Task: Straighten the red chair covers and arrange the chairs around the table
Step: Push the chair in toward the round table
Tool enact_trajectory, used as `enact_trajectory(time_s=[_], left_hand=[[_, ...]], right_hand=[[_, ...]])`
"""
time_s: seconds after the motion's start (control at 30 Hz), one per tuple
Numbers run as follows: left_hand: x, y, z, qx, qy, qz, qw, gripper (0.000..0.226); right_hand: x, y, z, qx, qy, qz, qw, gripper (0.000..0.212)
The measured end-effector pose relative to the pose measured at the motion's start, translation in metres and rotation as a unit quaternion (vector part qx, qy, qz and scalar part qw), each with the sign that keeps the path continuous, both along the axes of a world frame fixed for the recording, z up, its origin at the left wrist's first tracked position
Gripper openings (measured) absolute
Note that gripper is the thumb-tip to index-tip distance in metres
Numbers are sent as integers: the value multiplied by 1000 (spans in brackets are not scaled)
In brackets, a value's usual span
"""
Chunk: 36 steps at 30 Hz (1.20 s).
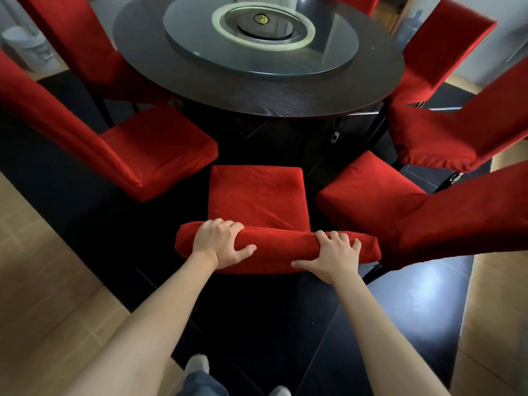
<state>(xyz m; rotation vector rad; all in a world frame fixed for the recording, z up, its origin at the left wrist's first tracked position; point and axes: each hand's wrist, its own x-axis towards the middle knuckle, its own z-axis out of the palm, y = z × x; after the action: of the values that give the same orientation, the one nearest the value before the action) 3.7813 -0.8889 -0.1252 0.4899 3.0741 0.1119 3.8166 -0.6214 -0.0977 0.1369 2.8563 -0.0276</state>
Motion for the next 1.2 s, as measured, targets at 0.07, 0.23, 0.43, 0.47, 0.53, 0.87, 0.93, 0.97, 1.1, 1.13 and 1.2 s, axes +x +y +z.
enact_trajectory(time_s=[0.07,0.23,0.43,0.47,0.53,0.87,0.93,0.97,1.1,1.13,1.2], left_hand=[[-7,-2,0,-1,0,-10,1000,89],[-24,-14,2,-6,2,-37,999,90],[-50,-42,2,1,10,-60,998,89],[-54,-47,1,1,13,-64,998,89],[-60,-53,0,-4,17,-71,997,88],[-86,-64,-2,-11,19,-98,995,86],[-95,-65,0,-17,19,-102,995,87],[-99,-65,0,-18,18,-102,994,88],[-108,-66,-1,-10,19,-101,995,89],[-107,-66,-2,-8,19,-101,995,89],[-105,-65,-1,-9,16,-103,995,90]], right_hand=[[-2,-3,1,5,2,-9,1000,103],[-7,-16,1,11,11,-26,1000,102],[-16,-47,-4,5,27,-52,998,104],[-17,-52,-5,4,32,-57,998,104],[-20,-59,-7,1,40,-64,997,103],[-26,-74,-11,0,57,-101,993,100],[-30,-76,-11,2,56,-108,993,103],[-33,-77,-11,0,54,-109,993,104],[-41,-74,-16,-37,40,-115,992,104],[-42,-73,-17,-49,36,-116,991,103],[-43,-72,-17,-65,30,-121,990,103]])
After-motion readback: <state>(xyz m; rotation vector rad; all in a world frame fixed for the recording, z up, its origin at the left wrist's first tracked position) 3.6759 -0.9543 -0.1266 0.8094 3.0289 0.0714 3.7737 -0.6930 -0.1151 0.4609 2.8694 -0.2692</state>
